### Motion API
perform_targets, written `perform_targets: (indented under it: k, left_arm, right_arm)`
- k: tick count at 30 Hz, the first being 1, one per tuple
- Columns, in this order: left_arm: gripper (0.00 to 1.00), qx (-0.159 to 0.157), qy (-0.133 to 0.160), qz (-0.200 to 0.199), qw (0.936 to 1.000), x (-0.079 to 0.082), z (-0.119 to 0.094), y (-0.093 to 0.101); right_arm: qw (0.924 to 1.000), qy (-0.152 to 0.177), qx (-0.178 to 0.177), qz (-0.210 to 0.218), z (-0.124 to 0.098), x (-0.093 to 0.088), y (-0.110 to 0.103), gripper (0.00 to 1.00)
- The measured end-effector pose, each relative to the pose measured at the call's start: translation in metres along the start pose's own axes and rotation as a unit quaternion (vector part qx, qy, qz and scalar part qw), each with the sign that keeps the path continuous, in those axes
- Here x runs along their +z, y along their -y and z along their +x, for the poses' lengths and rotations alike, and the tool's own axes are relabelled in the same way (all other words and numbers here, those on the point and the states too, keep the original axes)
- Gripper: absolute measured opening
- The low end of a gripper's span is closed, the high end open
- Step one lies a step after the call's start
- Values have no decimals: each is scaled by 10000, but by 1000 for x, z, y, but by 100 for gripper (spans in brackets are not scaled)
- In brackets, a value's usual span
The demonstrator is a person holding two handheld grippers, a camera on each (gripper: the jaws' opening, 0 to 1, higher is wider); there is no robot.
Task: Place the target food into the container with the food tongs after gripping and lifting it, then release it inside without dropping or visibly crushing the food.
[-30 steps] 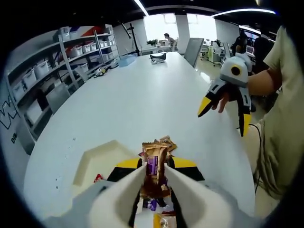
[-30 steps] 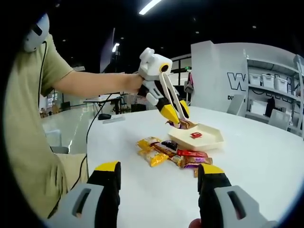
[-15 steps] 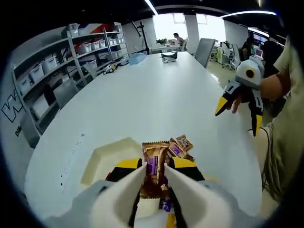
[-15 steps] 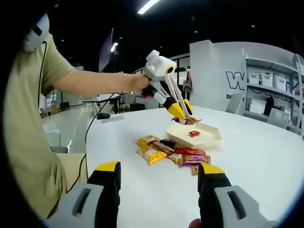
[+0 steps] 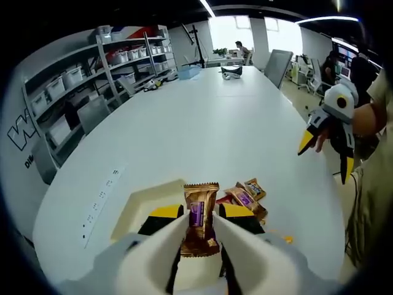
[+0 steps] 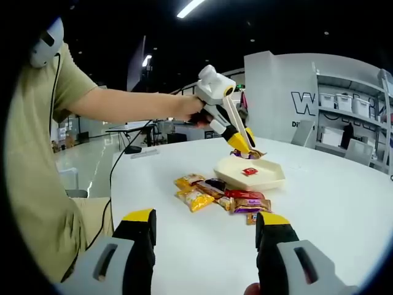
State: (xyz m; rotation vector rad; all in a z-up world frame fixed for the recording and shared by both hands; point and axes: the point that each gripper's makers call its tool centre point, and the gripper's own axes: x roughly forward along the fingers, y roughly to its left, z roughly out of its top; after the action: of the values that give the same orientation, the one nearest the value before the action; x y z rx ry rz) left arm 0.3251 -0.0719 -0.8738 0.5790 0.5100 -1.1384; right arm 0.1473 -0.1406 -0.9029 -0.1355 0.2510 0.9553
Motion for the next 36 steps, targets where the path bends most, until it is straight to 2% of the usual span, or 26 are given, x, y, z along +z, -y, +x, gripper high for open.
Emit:
perform_targets:
  k: [10,25,36]
  left_arm:
    - [22,288,-130,-245,9992,1,10,-19]
    - [22,487,-247,-536,9971,-3,24,-34]
    - [22,602,-331,-671,9954,0,32,-42]
  right_arm:
    - [10000,3,-12,9,-1,0,1,64]
    - [10000,-4,-36,26,-3,-2,3,64]
    - [10000,-12,-43,25,-4,-2,3,64]
